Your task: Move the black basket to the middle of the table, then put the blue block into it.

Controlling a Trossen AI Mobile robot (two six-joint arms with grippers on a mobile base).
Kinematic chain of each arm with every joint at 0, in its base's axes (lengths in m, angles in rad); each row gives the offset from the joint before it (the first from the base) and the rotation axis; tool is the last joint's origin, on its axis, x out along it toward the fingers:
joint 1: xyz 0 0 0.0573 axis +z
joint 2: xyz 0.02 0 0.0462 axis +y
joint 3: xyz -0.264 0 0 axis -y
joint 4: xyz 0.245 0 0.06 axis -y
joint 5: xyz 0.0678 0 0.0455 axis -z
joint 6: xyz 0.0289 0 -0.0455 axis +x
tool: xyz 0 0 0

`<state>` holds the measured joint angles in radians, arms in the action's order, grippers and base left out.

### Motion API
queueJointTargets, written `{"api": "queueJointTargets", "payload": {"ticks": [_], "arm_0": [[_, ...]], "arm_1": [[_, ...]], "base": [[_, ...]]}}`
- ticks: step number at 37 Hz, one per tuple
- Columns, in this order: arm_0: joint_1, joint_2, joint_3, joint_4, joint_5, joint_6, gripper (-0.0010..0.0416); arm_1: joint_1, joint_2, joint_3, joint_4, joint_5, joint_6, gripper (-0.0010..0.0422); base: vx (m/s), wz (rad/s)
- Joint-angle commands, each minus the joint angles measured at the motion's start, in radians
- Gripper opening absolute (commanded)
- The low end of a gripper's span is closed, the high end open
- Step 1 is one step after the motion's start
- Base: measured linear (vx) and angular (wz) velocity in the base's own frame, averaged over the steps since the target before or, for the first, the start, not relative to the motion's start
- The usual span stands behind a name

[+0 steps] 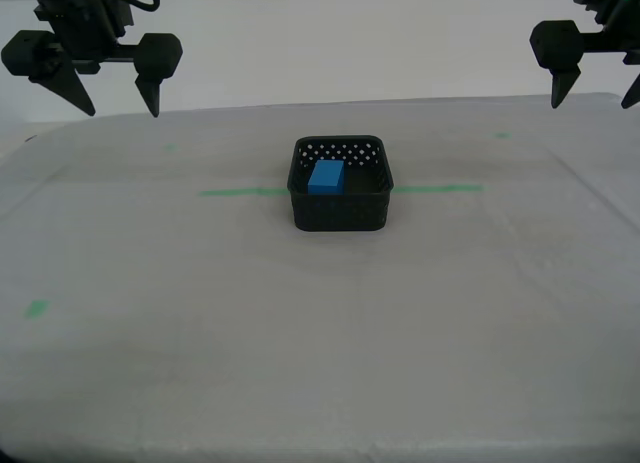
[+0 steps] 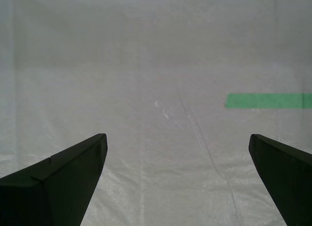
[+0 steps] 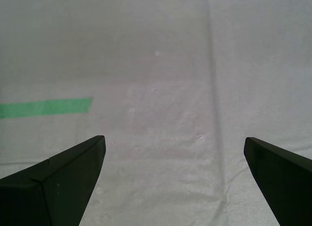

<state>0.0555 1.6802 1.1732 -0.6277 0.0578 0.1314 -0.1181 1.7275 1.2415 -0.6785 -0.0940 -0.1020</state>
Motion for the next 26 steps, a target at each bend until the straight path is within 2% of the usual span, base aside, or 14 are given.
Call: {"api": "queueJointTargets", "payload": {"ticks": [1,26], "arm_0": [[0.000,0.000,0.000,0.001,0.002,-0.001,0.0399],[-0.001,0.000,0.000,0.001,0.002,-0.001,0.0399]], "arm_1": [[0.000,-0.001,0.001,0.000,-0.003,0.002,0.0400],[0.000,-0.001,0.001,0.000,-0.003,0.002,0.0400]], "base": [[0.000,0.000],[0.000,0.000]]}}
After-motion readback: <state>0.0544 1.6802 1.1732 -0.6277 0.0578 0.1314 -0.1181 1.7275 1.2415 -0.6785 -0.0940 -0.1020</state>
